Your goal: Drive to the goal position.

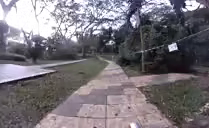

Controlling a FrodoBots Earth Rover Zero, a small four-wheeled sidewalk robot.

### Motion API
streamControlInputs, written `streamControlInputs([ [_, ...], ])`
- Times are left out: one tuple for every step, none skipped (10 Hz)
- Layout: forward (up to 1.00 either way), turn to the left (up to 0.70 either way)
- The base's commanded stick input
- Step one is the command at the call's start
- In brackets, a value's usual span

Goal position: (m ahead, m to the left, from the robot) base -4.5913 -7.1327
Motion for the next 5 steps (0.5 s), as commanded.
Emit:
streamControlInputs([
  [0.70,-0.13],
  [0.70,-0.13],
  [0.70,-0.13],
  [0.70,-0.13],
  [0.70,-0.13],
])
